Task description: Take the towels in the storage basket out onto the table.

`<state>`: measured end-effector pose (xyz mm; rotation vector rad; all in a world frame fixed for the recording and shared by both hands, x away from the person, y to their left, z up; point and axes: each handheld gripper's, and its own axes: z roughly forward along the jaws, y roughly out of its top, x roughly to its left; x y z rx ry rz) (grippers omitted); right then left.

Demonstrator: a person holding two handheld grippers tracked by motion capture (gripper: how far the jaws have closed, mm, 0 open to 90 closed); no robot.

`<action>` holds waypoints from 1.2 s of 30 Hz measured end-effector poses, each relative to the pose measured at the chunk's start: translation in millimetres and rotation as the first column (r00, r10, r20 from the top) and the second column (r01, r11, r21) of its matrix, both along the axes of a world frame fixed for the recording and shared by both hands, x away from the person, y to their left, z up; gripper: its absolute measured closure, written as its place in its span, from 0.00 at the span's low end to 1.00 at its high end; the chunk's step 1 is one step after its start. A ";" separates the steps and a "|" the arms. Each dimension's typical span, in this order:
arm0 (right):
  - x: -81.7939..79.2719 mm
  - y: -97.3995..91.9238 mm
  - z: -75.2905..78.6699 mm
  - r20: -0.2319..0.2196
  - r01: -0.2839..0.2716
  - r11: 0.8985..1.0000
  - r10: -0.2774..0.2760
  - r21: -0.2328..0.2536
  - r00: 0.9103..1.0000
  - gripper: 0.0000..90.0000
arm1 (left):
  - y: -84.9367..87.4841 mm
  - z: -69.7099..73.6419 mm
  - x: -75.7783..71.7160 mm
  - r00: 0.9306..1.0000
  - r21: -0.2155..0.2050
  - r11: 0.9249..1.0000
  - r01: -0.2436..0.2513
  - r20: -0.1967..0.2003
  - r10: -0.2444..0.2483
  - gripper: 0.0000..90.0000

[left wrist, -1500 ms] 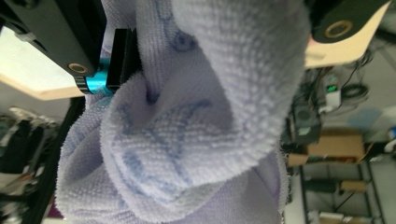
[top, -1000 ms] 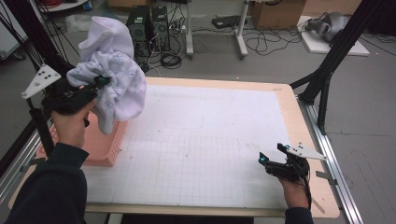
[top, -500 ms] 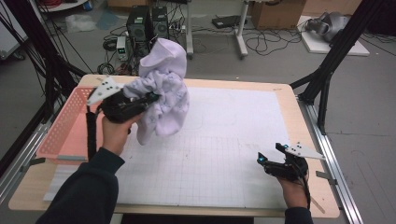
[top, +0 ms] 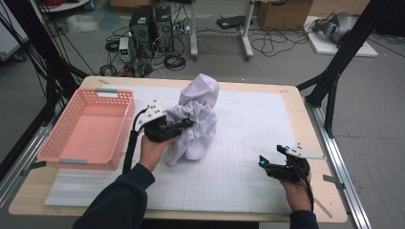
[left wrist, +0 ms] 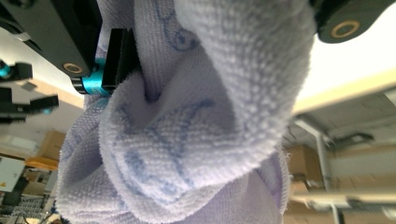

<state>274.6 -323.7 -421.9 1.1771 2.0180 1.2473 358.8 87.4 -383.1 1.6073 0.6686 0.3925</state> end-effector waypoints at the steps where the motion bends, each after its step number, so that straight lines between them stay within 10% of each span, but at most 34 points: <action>1: 0.2 0.7 -0.3 -0.005 0.002 1.000 -0.002 0.003 1.000 0.18 | -4.3 -5.7 0.3 1.000 0.004 1.000 0.007 -0.016 -0.007 0.66; 11: 1.8 1.4 -2.1 -0.011 -0.006 1.000 0.005 0.000 1.000 0.18 | -42.3 -44.7 8.1 0.992 0.145 0.989 0.027 -0.126 -0.009 0.61; 15: 1.8 1.5 -2.2 -0.014 -0.007 1.000 0.007 0.001 1.000 0.18 | -42.1 -53.1 13.2 0.975 0.172 0.984 0.035 -0.222 0.004 0.44; 19: 2.4 1.6 -2.9 -0.017 -0.005 1.000 0.005 0.003 1.000 0.18 | -24.6 -31.7 6.0 0.989 0.163 0.987 -0.016 -0.146 0.040 0.21; 25: 3.9 5.5 -2.4 -0.016 -0.012 1.000 0.012 -0.003 1.000 0.18 | 12.4 -6.5 -13.5 0.996 0.126 0.990 -0.058 -0.059 0.065 0.19; 36: 13.8 19.7 2.8 -0.003 -0.035 0.999 0.035 -0.005 0.999 0.18 | 60.1 -40.1 -43.3 0.989 0.101 0.988 -0.120 -0.070 0.128 0.20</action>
